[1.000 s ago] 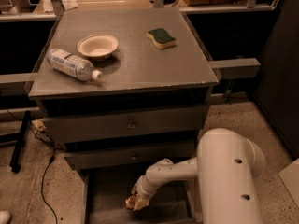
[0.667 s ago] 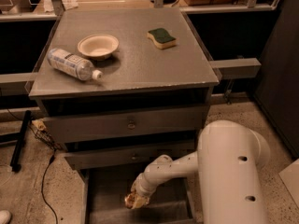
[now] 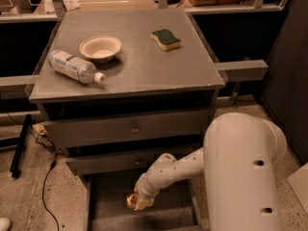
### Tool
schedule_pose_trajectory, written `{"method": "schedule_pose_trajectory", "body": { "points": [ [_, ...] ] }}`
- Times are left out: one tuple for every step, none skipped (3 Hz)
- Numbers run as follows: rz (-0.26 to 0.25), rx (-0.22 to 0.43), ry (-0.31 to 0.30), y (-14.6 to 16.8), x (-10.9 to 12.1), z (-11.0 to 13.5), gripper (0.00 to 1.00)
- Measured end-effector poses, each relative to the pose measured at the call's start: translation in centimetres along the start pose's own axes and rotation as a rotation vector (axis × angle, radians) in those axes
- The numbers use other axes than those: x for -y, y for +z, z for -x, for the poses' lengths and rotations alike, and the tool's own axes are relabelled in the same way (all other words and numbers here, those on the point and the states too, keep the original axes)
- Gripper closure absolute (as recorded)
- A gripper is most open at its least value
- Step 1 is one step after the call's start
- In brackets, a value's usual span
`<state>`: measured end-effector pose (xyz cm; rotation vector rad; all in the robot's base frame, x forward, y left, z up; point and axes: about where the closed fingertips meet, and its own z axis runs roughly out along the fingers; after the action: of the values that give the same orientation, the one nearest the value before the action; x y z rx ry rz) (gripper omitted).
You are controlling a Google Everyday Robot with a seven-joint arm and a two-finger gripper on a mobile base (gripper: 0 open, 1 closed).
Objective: Pick orange can from bottom drawer and place on counter
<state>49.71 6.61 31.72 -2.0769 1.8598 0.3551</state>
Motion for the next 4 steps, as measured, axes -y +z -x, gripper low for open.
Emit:
{"method": "schedule_pose_trajectory", "body": {
  "points": [
    [-0.038, 0.002, 0.007, -2.7, 0.6, -0.8, 1.00],
    [-0.102, -0.012, 0.036, -6.6, 1.1, -2.7, 1.00],
    [-0.166, -0.026, 0.055, -10.4, 1.6, -3.9, 1.00],
    [-0.223, -0.027, 0.052, -14.0, 1.6, -4.0, 1.00]
  ]
}}
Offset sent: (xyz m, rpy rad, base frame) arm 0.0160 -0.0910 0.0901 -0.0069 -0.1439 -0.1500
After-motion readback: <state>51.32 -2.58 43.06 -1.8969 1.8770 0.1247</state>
